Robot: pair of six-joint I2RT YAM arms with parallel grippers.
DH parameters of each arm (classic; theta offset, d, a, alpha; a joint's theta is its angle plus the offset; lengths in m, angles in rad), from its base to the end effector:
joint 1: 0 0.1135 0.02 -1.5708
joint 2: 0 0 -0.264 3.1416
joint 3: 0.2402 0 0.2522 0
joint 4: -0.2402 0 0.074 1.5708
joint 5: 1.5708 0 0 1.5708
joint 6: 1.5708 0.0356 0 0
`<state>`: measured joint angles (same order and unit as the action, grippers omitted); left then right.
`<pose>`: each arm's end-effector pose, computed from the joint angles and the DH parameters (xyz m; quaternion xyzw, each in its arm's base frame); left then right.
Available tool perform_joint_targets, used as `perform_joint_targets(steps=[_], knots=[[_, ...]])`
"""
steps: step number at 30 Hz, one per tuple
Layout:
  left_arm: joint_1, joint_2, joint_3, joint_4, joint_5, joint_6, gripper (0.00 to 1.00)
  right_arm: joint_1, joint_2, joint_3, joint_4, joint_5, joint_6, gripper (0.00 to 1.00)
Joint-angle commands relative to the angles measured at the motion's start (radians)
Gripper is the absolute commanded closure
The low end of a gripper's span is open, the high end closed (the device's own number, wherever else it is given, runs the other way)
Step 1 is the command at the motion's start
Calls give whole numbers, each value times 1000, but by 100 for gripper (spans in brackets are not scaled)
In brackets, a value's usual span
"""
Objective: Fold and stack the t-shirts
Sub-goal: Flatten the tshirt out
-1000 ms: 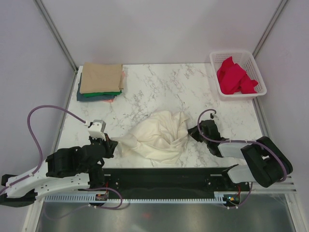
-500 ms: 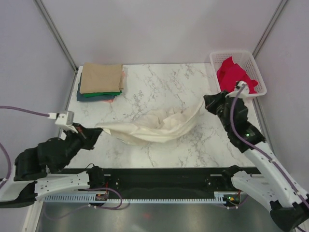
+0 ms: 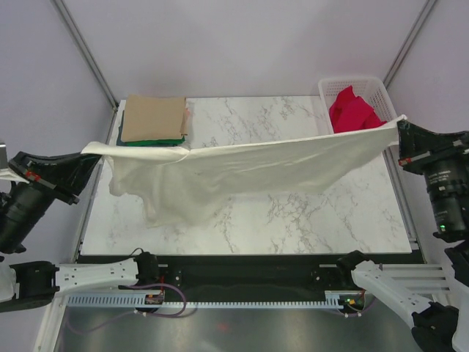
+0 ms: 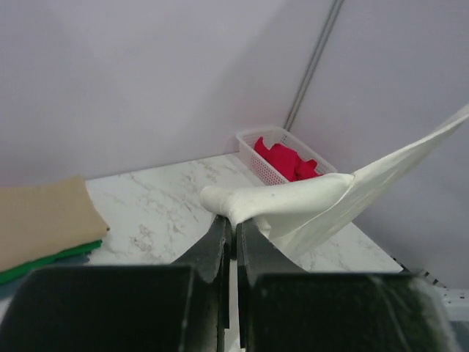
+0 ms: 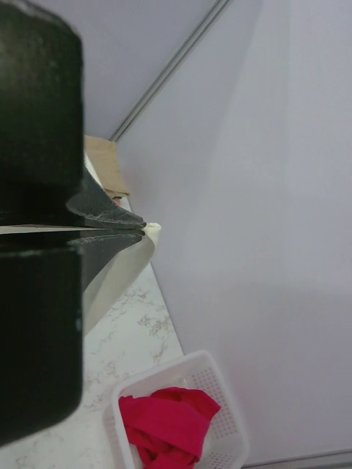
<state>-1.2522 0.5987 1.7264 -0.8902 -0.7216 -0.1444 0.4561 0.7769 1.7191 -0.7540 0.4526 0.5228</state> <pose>0.0069 0.0542 0.5330 0.0684 0.6380 -0.3055 0.7035 0.0350 -0.0001 0.5518 0.1935 0.6152 0.2267 0.7299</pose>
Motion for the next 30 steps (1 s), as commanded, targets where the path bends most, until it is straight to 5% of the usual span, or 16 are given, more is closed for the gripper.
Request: perform_joint_targets(steps=[1, 5, 10, 16, 19, 20, 25, 27, 28, 29, 30], knots=[[0, 96, 134, 94, 186, 294, 98, 0, -19, 103, -64, 44, -87, 100], [2, 164, 214, 102, 382, 408, 98, -2, -60, 132, -13, -2, -151, 100], [0, 231, 266, 129, 456, 546, 98, -5, -51, 200, -11, 4, -187, 100], [4, 447, 211, 249, 15, 820, 98, -5, 211, 234, -107, 260, -253, 100], [176, 541, 209, 284, 173, 760, 98, -5, 369, 177, -97, 377, -259, 100], [370, 597, 223, 268, 344, 722, 98, -16, 453, 159, -90, 382, -256, 100], [660, 824, 108, 361, 574, 610, 98, -149, 764, 116, -73, 250, -161, 100], [802, 1046, 175, 341, 699, 442, 98, -169, 849, 122, -67, 209, -150, 100], [833, 1128, 212, 330, 779, 386, 94, -175, 890, 137, -70, 148, -159, 100], [868, 1191, 292, 314, 797, 328, 51, -181, 954, 176, -76, 124, -164, 88], [879, 1296, 329, 297, 821, 253, 27, -183, 981, 200, -88, 109, -171, 69]])
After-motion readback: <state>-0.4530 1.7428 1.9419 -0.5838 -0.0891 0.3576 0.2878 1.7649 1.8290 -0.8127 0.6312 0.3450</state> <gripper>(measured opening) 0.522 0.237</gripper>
